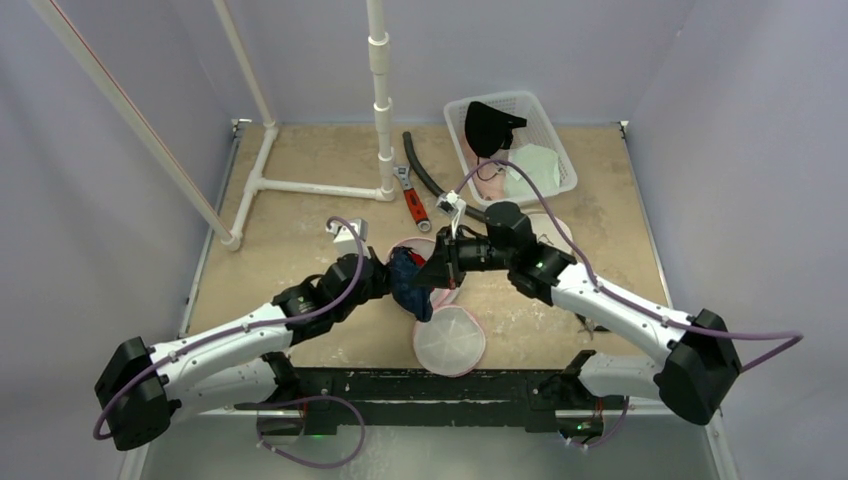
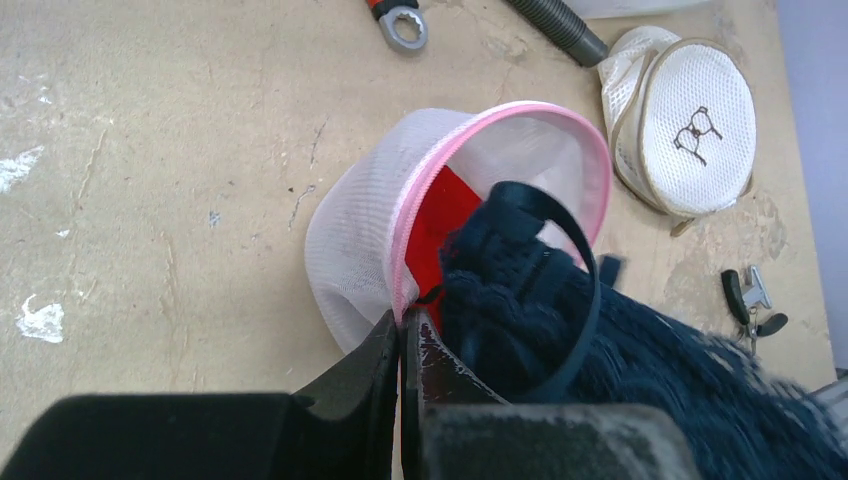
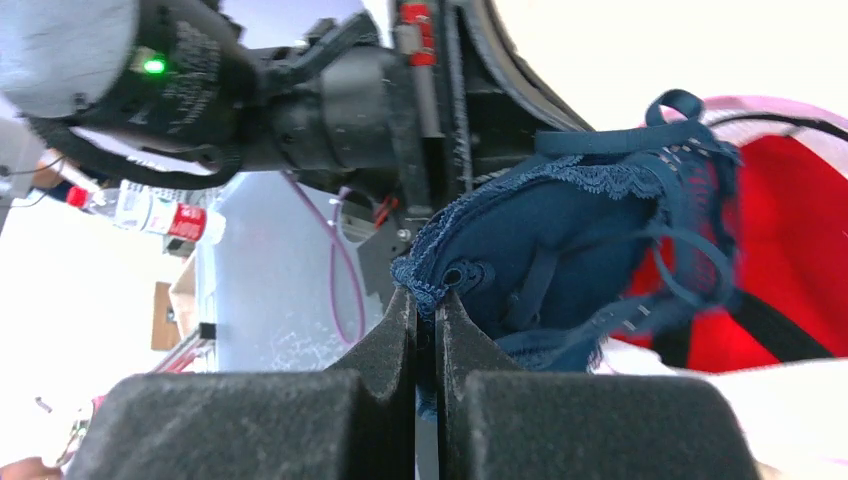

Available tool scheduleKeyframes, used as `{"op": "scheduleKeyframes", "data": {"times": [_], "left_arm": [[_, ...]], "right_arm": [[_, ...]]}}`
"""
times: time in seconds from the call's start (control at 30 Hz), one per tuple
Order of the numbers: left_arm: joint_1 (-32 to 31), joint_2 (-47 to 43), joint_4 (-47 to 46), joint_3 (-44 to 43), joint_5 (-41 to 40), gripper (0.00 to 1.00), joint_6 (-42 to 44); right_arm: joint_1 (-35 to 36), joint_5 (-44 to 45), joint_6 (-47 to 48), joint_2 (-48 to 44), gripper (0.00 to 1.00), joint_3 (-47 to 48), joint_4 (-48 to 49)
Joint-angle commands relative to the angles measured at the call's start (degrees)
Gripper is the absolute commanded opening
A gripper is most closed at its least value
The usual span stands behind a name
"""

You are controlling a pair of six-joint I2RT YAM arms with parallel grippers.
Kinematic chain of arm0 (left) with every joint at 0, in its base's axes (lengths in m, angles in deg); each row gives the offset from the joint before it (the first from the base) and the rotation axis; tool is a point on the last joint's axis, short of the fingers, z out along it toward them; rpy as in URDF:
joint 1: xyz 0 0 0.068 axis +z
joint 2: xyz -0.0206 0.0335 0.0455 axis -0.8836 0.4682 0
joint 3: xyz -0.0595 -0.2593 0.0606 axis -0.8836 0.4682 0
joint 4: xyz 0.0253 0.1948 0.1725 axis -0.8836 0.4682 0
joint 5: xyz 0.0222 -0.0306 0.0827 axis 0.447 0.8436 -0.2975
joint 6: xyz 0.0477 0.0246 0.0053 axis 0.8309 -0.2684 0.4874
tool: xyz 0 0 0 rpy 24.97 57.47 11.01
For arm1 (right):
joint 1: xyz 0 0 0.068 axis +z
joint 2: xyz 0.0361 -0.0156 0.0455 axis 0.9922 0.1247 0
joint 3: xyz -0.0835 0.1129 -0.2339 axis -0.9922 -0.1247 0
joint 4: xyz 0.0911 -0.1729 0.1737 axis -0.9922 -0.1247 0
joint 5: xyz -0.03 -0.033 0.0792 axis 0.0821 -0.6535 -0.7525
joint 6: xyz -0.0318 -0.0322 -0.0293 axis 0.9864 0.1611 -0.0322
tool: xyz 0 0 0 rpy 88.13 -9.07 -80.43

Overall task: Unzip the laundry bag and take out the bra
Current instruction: Pick up the bra from the laundry bag.

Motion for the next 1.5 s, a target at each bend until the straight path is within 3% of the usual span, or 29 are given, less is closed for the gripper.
{"op": "scheduleKeyframes", "data": {"times": [0.0, 0.2, 0.4, 0.47, 0.63, 0.8, 0.93, 1.1, 1.27, 1.47], "left_arm": [[0.1, 1.1, -0.3, -3.0, -2.3, 0.0, 1.4], [0.1, -1.9, 2.8, -1.9, -3.3, 0.0, 0.8], [0.1, -9.5, 9.6, -3.5, -5.0, 0.02, 1.1], [0.0, -11.9, 11.5, -4.6, -5.4, 0.11, 1.6], [0.1, -15.6, 13.7, -8.4, -5.7, 0.47, 5.2], [0.1, -14.6, 12.9, -13.4, -4.1, 0.63, 10.6], [0.0, -15.3, 3.4, -12.1, 0.3, 0.71, 15.7], [0.1, -19.2, -24.4, -0.8, 10.5, 0.73, 27.4], [-2.2, -8.1, -24.7, -7.4, 13.5, 0.73, 34.5], [-16.3, 1.6, -25.6, -14.1, -1.1, 0.75, 48.5]], "right_arm": [[-0.4, -8.0, -2.6, -2.0, 0.0, 0.7, 8.2], [-2.4, -4.5, 0.3, -5.5, 0.0, 3.5, 2.7], [-3.5, 7.2, 5.0, -11.1, 0.0, 8.3, -5.7], [-3.5, 12.4, 6.4, -12.3, 0.0, 10.4, -8.6], [-3.4, 23.2, 8.4, -14.2, 0.0, 14.8, -14.4], [-3.5, 30.5, 7.0, -14.2, 0.0, 17.0, -17.3], [-3.5, 40.2, 0.2, -13.8, 0.0, 17.3, -19.2], [-3.5, 47.1, -9.1, -12.6, 0.0, 18.4, -20.7], [-3.5, 49.2, -16.3, -11.0, 0.0, 19.1, -21.6], [-3.5, 51.4, -22.9, -6.7, 0.0, 21.8, -27.1]]}}
